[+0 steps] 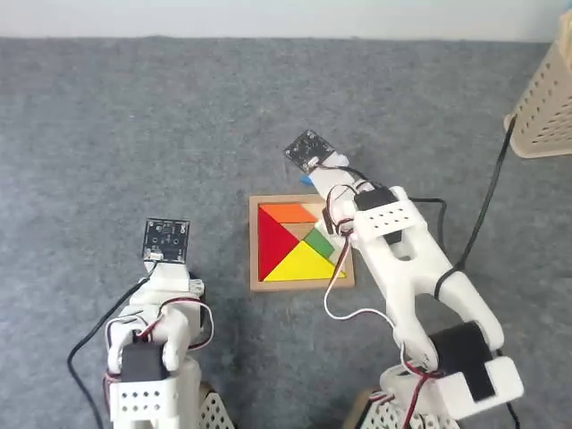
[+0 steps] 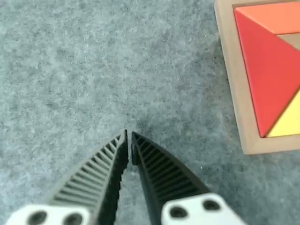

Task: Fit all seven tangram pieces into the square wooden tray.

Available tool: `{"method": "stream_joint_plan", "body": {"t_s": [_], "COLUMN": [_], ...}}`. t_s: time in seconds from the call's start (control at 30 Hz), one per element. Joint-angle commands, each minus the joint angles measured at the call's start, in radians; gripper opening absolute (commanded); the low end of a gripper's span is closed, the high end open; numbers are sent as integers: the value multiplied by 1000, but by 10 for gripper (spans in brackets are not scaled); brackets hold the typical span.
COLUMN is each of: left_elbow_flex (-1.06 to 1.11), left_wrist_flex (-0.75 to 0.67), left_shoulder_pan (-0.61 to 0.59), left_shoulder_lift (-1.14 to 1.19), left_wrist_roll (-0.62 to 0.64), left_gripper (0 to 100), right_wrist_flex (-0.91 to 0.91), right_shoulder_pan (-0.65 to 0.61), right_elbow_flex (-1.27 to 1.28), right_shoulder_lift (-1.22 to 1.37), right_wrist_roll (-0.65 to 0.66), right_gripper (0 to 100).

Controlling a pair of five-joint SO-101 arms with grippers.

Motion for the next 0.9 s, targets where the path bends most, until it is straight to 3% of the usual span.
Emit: {"method": "stream_joint_plan", "body": {"t_s": [0.0, 0.47, 0.87], "left_elbow_flex": [-10, -10, -10], "left_wrist_flex": [6, 6, 6], "left_shoulder_pan": [5, 5, 5], "left_shoulder_lift": [-18, -18, -18], "left_wrist_roll": [-2, -2, -2], "left_gripper": [17, 17, 17], "right_wrist_flex": [-47, -30, 73], "right_shoulder_pan": [-25, -64, -59], "right_elbow_flex": [-8, -17, 107], "right_shoulder_lift": [35, 108, -286], "right_wrist_roll": [-18, -21, -89], "right_gripper": [80, 80, 84]}}
